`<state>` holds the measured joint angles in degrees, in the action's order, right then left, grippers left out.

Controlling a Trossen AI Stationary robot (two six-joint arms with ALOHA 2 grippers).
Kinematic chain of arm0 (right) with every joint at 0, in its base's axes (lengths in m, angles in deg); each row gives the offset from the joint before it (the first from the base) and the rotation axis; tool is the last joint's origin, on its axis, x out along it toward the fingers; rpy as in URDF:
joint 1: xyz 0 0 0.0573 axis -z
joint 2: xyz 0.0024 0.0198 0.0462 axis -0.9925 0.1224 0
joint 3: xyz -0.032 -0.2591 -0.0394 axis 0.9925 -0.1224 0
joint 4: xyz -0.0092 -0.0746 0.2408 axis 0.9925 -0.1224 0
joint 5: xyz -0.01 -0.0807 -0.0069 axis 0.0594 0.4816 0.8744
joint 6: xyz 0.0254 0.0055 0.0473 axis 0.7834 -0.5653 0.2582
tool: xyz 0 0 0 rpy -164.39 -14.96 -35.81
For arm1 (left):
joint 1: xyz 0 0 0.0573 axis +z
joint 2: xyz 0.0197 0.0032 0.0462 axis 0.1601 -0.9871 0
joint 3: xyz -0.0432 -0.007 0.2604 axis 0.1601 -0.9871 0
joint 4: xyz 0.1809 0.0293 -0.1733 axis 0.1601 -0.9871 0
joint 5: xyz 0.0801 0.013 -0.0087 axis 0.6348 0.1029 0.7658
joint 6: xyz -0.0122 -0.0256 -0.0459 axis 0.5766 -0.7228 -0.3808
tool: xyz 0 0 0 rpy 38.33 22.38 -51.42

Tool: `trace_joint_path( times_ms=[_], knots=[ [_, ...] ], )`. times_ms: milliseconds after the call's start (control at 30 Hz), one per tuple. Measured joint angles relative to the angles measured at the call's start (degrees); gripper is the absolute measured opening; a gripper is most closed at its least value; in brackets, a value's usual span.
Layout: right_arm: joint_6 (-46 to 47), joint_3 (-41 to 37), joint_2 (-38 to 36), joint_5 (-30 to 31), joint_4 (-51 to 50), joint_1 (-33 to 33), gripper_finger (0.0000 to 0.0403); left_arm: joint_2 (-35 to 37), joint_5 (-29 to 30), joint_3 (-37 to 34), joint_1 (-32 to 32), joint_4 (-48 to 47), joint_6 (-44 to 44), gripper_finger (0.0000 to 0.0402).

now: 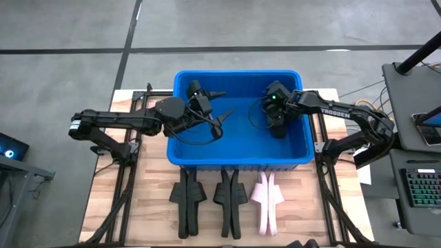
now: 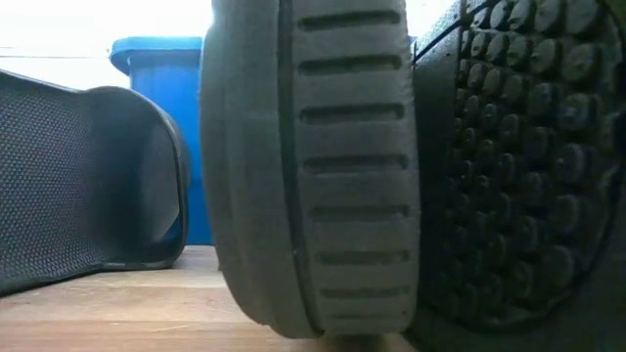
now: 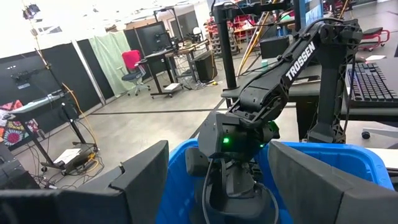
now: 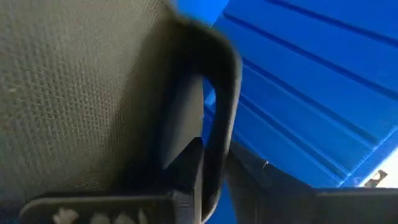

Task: Pick and place slides into bin
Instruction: Put the black slide into the blue bin

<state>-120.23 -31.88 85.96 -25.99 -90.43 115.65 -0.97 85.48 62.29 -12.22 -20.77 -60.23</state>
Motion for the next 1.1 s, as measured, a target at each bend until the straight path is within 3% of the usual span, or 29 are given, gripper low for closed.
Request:
trace_joint_path(
  times_ms=[633, 800, 1100],
  knots=[
    [1.93, 0.02, -2.09, -0.08, -0.8, -0.02, 0.0172, 0.0, 0.0, -0.62, 0.0, 0.07, 0.04, 0.0259],
    [4.07, 0.02, -2.2, 3.66, -0.89, -0.07, 0.02, 0.0, -0.02, -0.62, -0.04, 0.07, 0.04, 0.0259],
    [10.56, 0.07, -2.84, 6.55, -1.22, -0.17, 0.021, 0.0, -0.03, -0.64, 0.0, 0.07, 0.04, 0.0259]
  ],
)
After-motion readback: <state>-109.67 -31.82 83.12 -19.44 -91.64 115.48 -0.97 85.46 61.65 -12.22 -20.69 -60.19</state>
